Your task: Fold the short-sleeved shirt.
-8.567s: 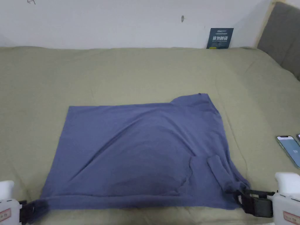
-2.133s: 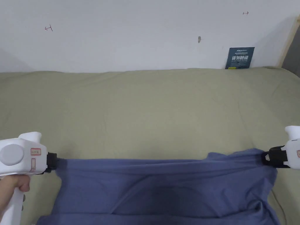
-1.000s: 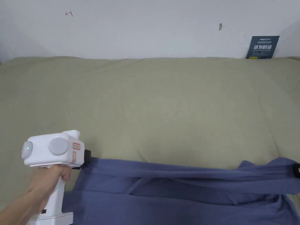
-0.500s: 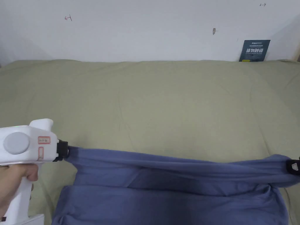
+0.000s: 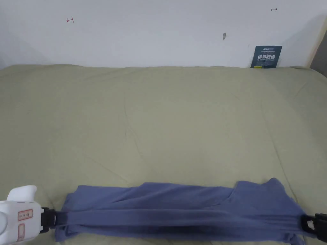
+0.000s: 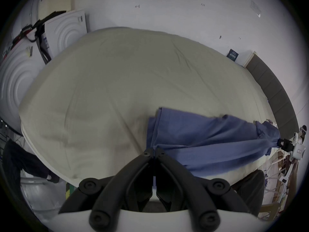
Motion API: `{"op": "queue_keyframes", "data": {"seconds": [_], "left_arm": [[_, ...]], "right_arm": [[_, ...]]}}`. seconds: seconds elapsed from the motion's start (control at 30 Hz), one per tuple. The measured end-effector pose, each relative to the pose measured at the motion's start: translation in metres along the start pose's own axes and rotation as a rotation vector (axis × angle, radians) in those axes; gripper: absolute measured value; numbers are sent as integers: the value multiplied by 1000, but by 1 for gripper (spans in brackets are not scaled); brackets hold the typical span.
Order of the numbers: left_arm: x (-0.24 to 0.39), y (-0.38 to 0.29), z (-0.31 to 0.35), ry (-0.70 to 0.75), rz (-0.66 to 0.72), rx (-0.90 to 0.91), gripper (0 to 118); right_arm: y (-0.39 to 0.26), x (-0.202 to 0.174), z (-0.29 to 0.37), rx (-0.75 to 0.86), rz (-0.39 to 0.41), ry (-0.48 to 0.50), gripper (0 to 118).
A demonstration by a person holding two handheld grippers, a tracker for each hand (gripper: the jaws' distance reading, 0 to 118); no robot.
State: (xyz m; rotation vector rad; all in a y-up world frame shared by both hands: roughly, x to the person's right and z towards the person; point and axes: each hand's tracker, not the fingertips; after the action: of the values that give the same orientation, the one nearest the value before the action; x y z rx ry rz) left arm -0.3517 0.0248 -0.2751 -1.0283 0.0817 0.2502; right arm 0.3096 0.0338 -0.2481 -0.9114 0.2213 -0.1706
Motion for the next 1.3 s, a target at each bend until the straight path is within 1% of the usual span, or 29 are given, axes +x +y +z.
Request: {"op": "queue_keyframes", "data": {"seconds": [0.13,0.2,0.33,0.37,0.4,0.43,0.47,0.5,0.53,0.57,0.6,0.67,0.7,0.77,0.8,0.83,0.87,0.9,0.93,0.97,1.0,1.07,1.1,1.13,1.2,1.23,1.3], "left_arm": [[-6,-5,-10,-5,18,-30,0],[-4,-4,-10,5,16,-24,0],[0,-5,-9,13,1,-26,0],[0,-5,-8,12,-4,-30,1],[0,-4,-8,-1,-11,-34,20],[0,-4,-5,-9,-7,-27,79],[1,-4,-1,28,-12,-17,118],[0,-6,0,72,-33,-39,117],[1,-7,14,71,-75,67,115],[1,-2,22,74,-67,75,115],[4,-1,33,73,-55,42,115],[-5,-2,35,66,-33,65,115],[-7,-1,42,8,-11,118,115],[-9,1,48,-51,30,150,113],[-12,3,51,-96,45,171,107],[-14,7,51,-150,59,156,75],[-16,10,51,-179,70,148,34],[-21,16,40,-173,111,176,4],[-26,22,36,-165,90,176,4],[-31,26,31,-159,90,147,4],[-38,29,25,-185,134,133,4],[-43,27,13,-240,177,126,4],[-45,28,9,-242,184,122,4],[-49,33,2,-279,185,66,4],[-67,50,-16,-337,203,34,4],[-71,54,-21,-335,197,40,4],[-75,61,-32,-380,196,-1,4]], "right_arm": [[-16,6,-9,-32,-14,-8,2],[-19,8,-13,-53,-45,-4,2],[-22,7,-20,-88,-25,-24,3],[-23,6,-20,-76,-23,-37,8],[-23,4,-18,-57,-32,-53,31],[-19,2,-15,-59,-60,-81,86],[-17,-1,-13,-87,-70,-134,117],[-16,-6,-8,-83,-65,-137,116],[-19,-12,3,-12,-46,-136,115],[-12,-19,7,19,-37,-137,115],[-9,-28,12,28,-32,-161,115],[-2,-43,15,44,-25,-140,115],[-8,-53,20,55,-37,-153,115],[-7,-75,24,119,-16,-122,113],[-6,-89,26,155,-2,-118,106],[-3,-102,29,184,20,-120,75],[-1,-114,28,199,28,-146,36],[0,-125,24,218,39,-177,0],[-1,-136,23,256,36,-129,0],[1,-144,23,249,38,-113,0],[2,-153,20,250,39,-115,0],[4,-166,13,283,62,-136,0],[8,-165,12,275,78,-131,0],[8,-168,8,270,84,-125,0],[8,-174,0,262,92,-122,0],[11,-178,1,261,89,-125,0],[9,-179,-6,246,75,-105,0]]}}
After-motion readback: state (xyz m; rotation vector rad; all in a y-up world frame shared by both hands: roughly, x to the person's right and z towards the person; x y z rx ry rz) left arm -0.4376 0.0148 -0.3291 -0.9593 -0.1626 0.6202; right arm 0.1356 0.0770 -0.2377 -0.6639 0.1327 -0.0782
